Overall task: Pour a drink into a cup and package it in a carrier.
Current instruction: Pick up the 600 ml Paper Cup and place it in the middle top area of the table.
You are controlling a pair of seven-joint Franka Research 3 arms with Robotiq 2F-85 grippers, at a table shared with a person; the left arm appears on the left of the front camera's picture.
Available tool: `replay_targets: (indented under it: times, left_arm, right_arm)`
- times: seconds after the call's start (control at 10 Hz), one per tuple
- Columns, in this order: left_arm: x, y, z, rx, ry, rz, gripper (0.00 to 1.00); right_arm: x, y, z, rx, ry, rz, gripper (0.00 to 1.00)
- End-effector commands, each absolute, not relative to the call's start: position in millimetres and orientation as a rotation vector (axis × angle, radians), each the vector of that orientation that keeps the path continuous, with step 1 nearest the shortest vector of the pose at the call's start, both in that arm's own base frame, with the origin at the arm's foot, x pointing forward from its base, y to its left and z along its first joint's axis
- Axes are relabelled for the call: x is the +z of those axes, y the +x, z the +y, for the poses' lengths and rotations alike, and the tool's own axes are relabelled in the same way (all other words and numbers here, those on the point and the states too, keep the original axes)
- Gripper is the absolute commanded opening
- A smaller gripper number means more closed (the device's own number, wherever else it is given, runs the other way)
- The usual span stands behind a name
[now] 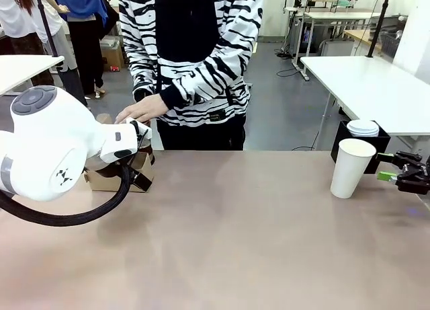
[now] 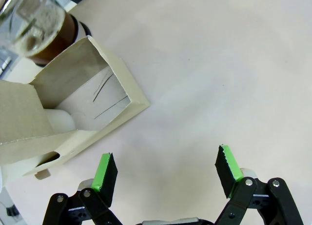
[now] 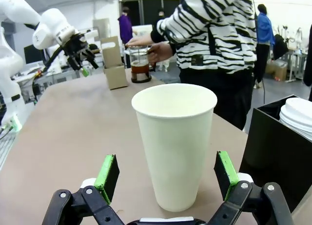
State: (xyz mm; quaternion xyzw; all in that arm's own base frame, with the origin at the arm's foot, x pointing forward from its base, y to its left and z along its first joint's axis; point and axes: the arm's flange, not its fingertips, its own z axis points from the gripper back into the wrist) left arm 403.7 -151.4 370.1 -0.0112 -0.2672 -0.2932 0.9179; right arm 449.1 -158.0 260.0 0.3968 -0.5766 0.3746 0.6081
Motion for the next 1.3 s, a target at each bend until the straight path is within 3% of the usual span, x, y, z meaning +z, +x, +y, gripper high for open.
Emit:
replay_targets:
  times: [0.0, 1.2]
  left_arm:
    - [370, 403, -152, -0.604, -0.025, -0.550, 1.00]
    - [370, 403, -152, -0.604, -0.025, -0.550, 1.00]
  right_arm:
    - [263, 450, -159, 0.870, 0.908, -1.334, 1.00]
    - [218, 496, -91, 0.825, 0.930, -1.333, 1.00]
